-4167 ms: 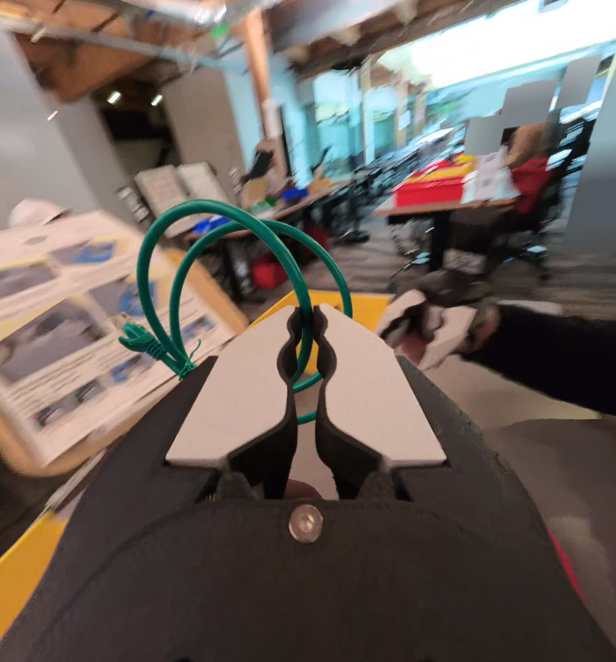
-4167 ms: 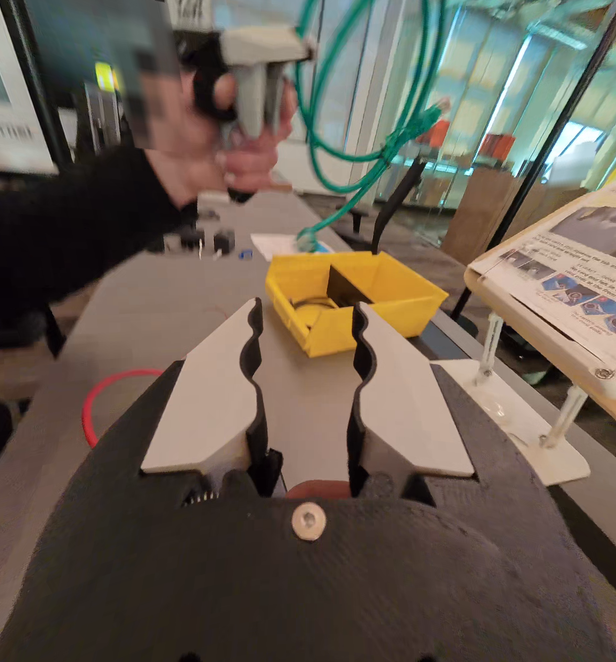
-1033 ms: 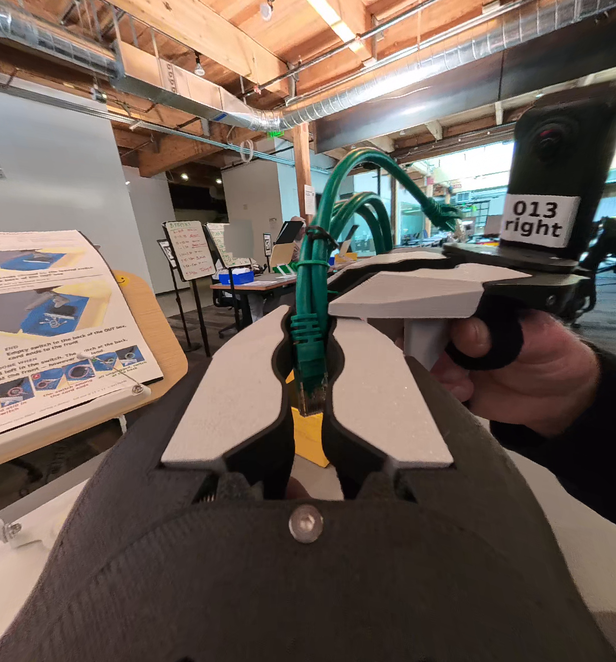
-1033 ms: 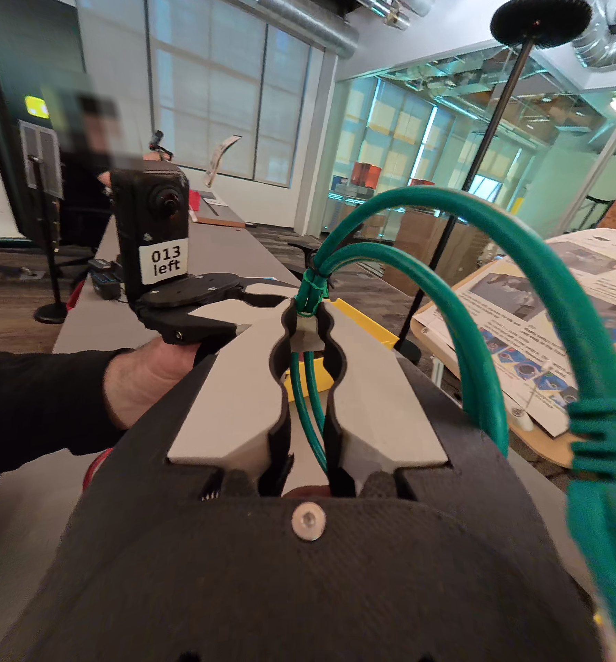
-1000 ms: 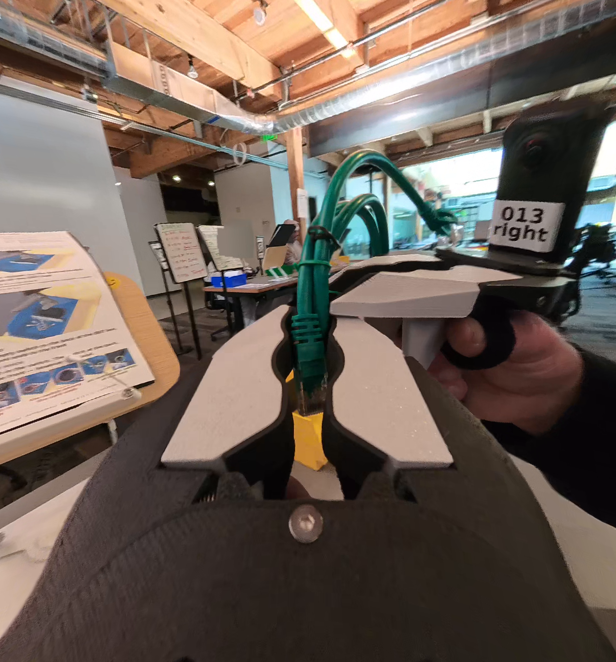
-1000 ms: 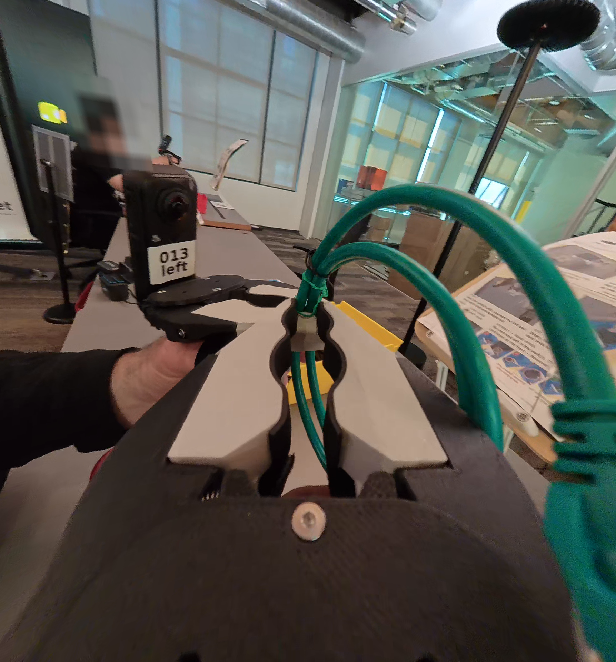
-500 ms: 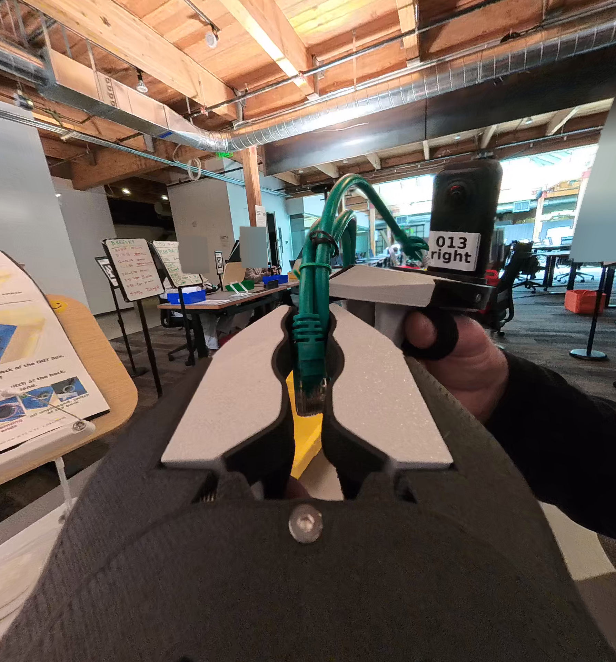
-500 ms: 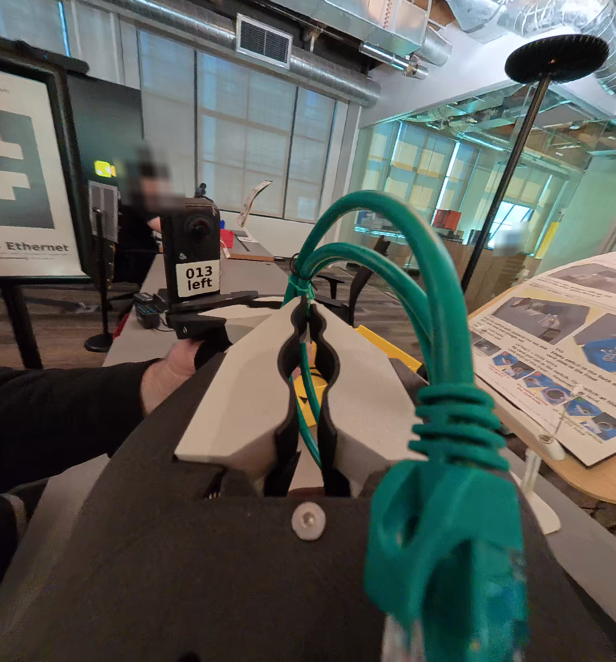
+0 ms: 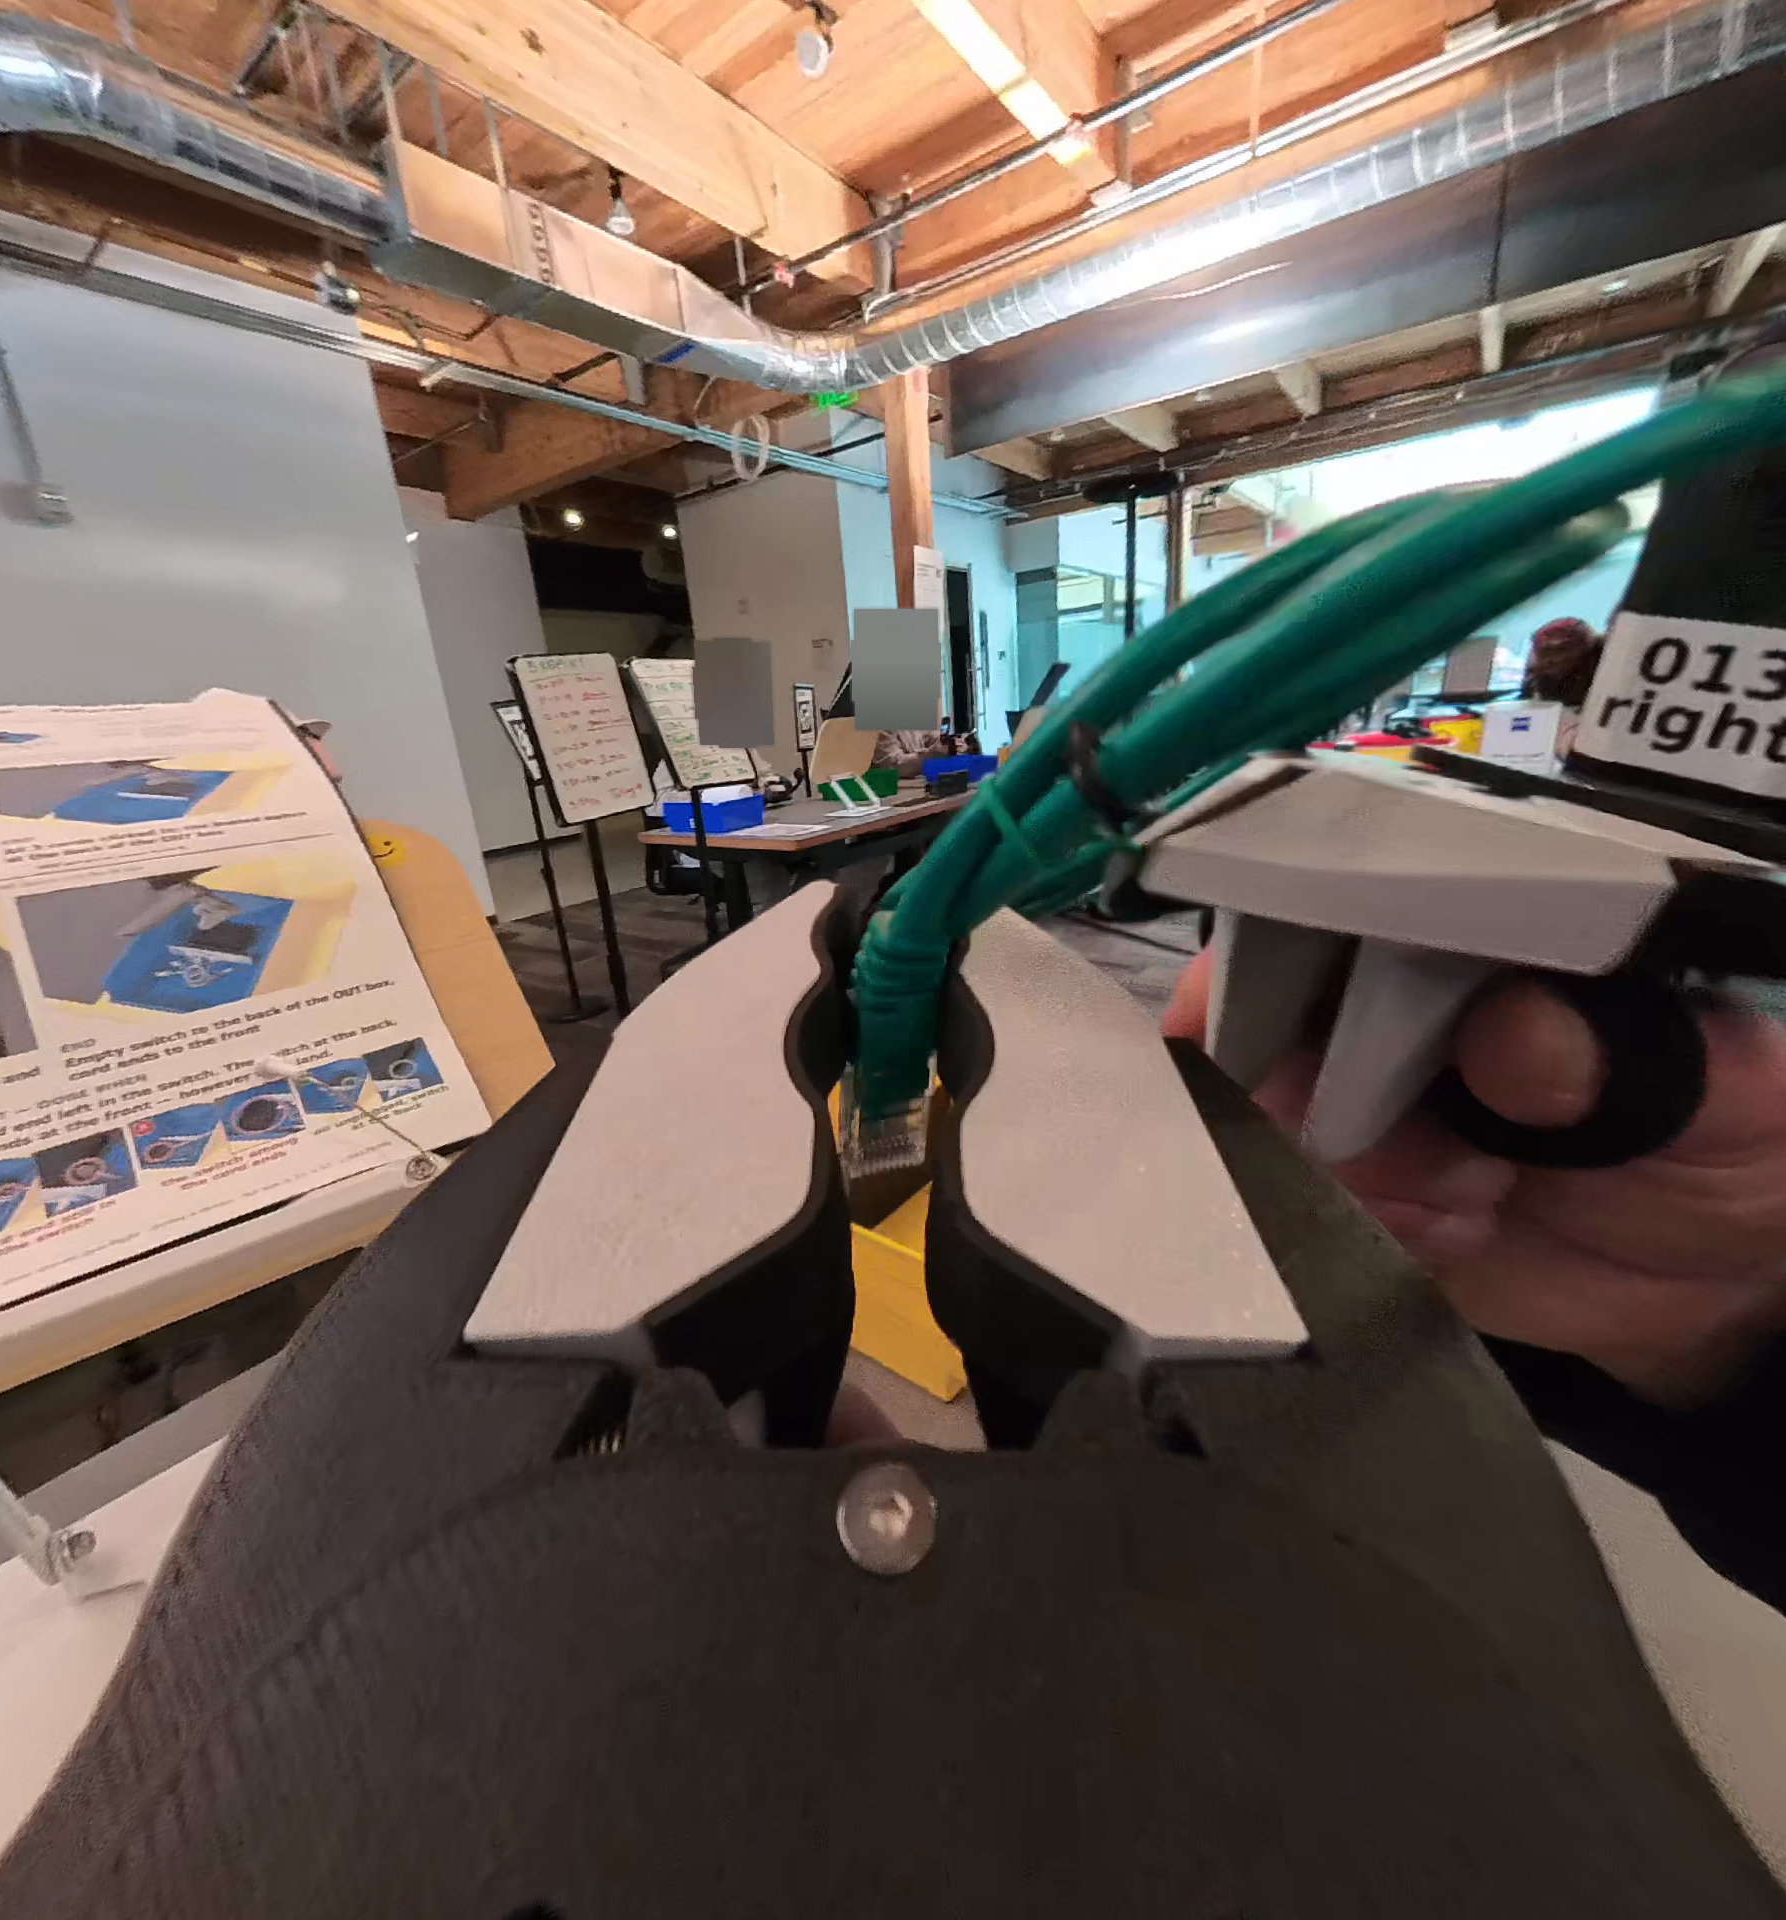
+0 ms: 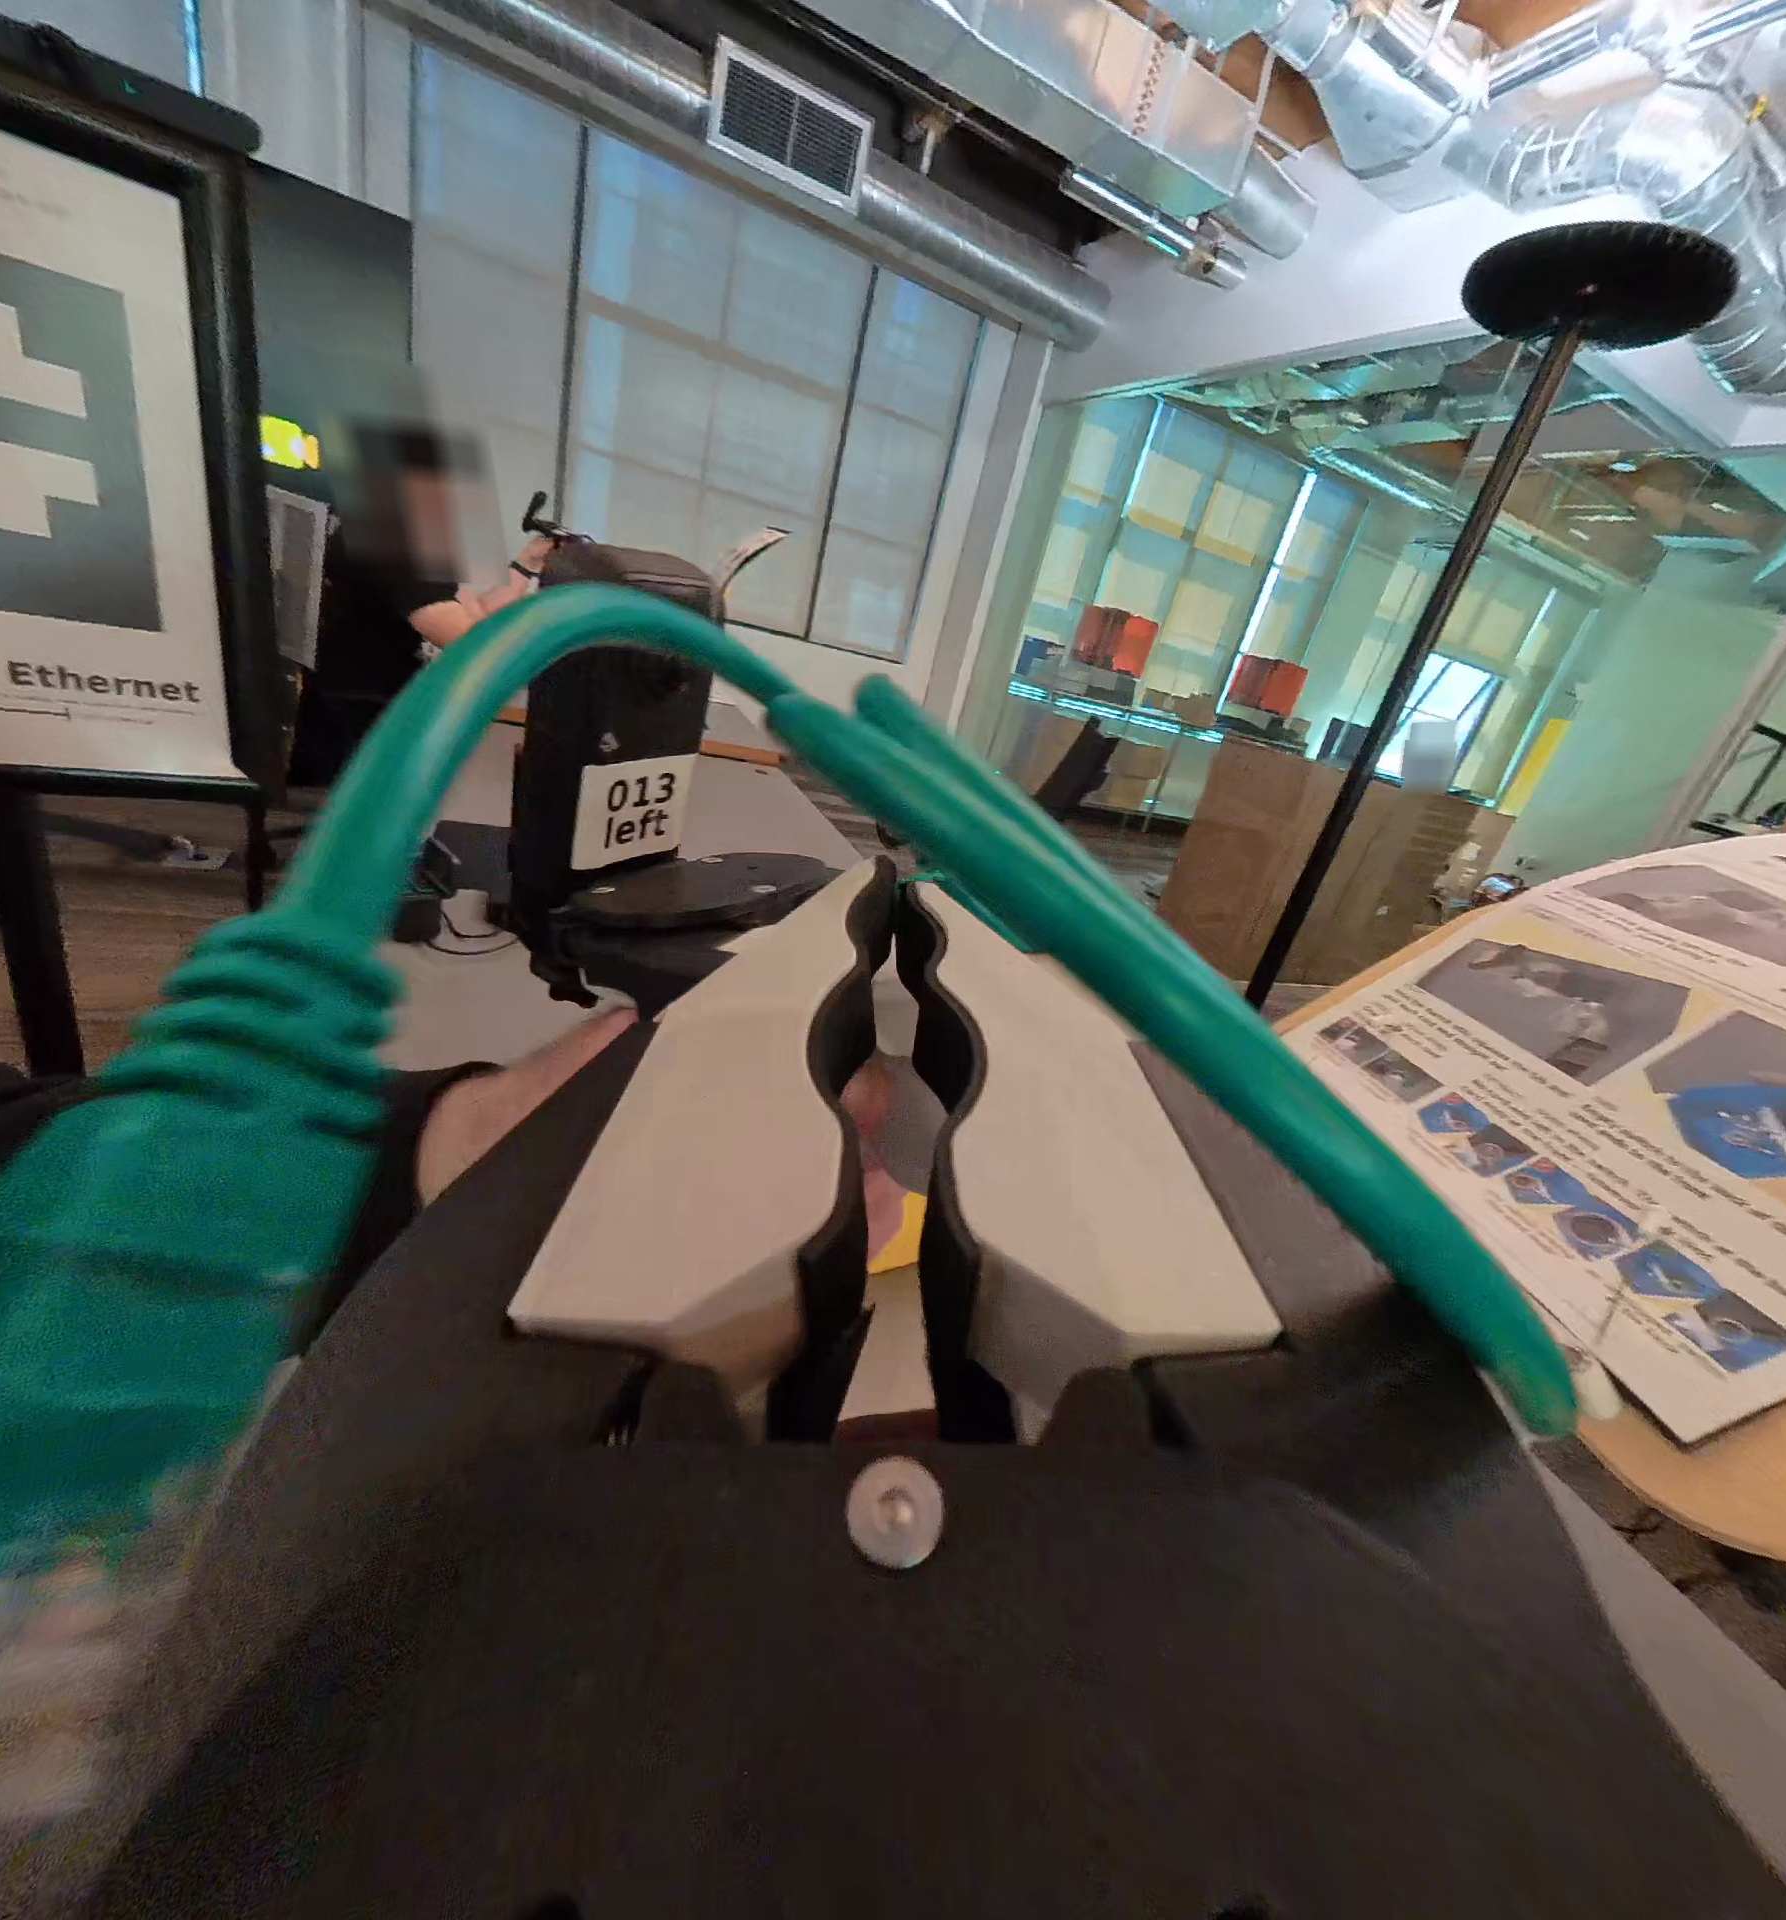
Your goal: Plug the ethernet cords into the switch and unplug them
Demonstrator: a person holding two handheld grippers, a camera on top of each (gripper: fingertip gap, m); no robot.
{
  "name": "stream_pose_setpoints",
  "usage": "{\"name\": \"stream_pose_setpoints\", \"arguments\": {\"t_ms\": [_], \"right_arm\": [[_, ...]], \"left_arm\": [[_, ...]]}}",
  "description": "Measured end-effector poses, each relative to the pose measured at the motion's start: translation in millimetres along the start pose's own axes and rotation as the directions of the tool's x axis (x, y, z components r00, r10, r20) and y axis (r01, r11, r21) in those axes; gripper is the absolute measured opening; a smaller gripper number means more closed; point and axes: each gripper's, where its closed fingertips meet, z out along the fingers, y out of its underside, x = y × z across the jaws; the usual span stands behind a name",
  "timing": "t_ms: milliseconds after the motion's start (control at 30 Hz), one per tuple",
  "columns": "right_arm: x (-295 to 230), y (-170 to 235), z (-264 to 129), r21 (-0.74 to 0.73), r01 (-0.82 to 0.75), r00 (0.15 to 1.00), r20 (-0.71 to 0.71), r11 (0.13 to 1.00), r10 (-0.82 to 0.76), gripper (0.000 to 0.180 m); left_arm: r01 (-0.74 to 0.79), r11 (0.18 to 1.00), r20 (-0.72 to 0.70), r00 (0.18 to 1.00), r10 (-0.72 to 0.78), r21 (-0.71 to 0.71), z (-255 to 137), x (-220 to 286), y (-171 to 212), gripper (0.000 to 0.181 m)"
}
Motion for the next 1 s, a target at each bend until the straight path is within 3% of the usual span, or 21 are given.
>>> {"name": "stream_pose_setpoints", "arguments": {"t_ms": [300, 433, 500, 567, 700, 800, 1000], "right_arm": [[-11.4, 0.9, 0.4, -0.049, 0.102, 0.994, 0.039, 0.994, -0.1, 0.0], [-9.9, -9.1, -6.4, 0.017, 0.088, 0.995, 0.051, 0.996, -0.089, 0.001], [-7.3, -11.3, -10.1, 0.038, 0.06, 0.996, 0.064, 0.997, -0.062, 0.016], [-14.3, -19.3, -13.7, 0.097, 0.005, 0.992, 0.128, 0.995, -0.017, 0.018], [-9.5, -26.3, -11.9, 0.146, -0.016, 0.996, 0.089, 0.989, 0.003, 0.029], [-15.5, -32.2, -13.2, 0.182, 0.017, 0.995, 0.092, 0.983, -0.035, 0.023], [-20.1, -33.2, -16.2, 0.213, -0.065, 0.985, 0.171, 0.975, 0.028, 0.011]], "left_arm": [[-0.061, 0.998, 0.042, 0.997, 0.062, -0.019, -0.4, -1.4, -9.3, 0.012], [-0.105, 0.993, 0.002, 0.994, 0.105, 0.051, 0.4, 9.9, -19.8, 0.012], [-0.155, 0.984, 0.007, 0.988, 0.155, 0.09, -2.1, 11.0, -27.8, 0.012], [-0.208, 0.97, -0.04, 0.976, 0.214, 0.129, -4.7, 19.8, -35.4, 0.013], [-0.221, 0.967, -0.102, 0.967, 0.235, 0.129, -3.3, 26.5, -36.1, 0.013], [-0.296, 0.946, -0.13, 0.941, 0.312, 0.129, -2.5, 37.1, -34.1, 0.013], [-0.347, 0.93, -0.142, 0.921, 0.362, 0.12, -1.6, 38.6, -29.8, 0.013]]}}
